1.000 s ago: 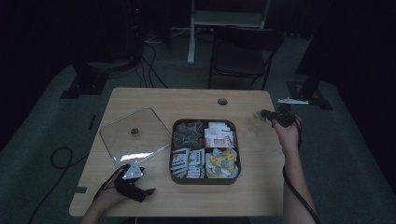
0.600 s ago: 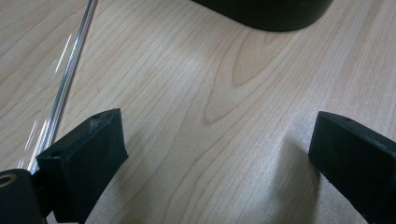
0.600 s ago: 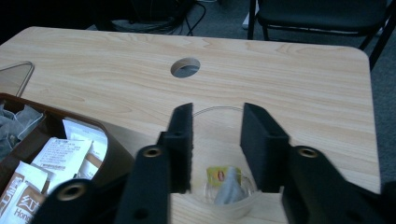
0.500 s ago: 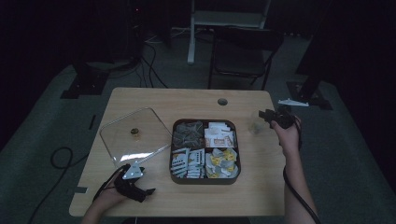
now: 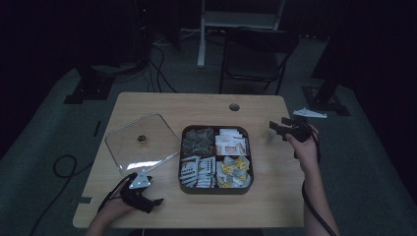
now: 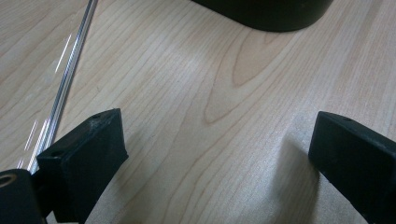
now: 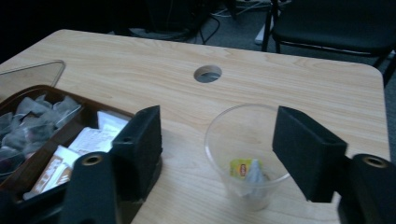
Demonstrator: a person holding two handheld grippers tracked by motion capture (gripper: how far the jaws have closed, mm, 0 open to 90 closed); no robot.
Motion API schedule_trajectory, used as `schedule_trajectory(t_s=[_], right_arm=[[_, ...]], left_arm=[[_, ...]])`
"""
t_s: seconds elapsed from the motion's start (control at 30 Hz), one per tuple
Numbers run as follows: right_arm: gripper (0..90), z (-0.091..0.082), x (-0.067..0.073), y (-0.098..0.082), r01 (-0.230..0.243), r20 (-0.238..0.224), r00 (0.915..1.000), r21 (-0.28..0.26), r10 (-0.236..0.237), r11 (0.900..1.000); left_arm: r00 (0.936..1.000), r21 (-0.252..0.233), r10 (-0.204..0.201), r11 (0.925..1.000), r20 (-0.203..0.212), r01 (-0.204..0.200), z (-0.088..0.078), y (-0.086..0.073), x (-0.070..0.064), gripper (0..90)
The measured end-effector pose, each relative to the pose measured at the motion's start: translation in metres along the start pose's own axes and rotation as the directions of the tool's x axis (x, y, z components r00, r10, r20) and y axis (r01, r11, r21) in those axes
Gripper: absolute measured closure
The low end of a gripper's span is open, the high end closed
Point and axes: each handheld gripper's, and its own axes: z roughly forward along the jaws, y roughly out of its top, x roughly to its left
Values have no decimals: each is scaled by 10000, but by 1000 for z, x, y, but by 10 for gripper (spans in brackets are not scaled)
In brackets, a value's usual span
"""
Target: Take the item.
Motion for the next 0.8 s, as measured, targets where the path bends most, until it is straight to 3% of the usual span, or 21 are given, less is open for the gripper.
schedule_trajectory(t_s=[0.27,0.8], right_arm=[[210,-7,15,-10,236,-481,9985,-131,-242,9996],[169,-28,37,-28,569,-1340,9888,-711,-660,9958]], left_arm=[[10000,-4,-9,10000,9,9,0,0,0,44],[10000,13,13,10000,-13,-13,0,0,0,44]])
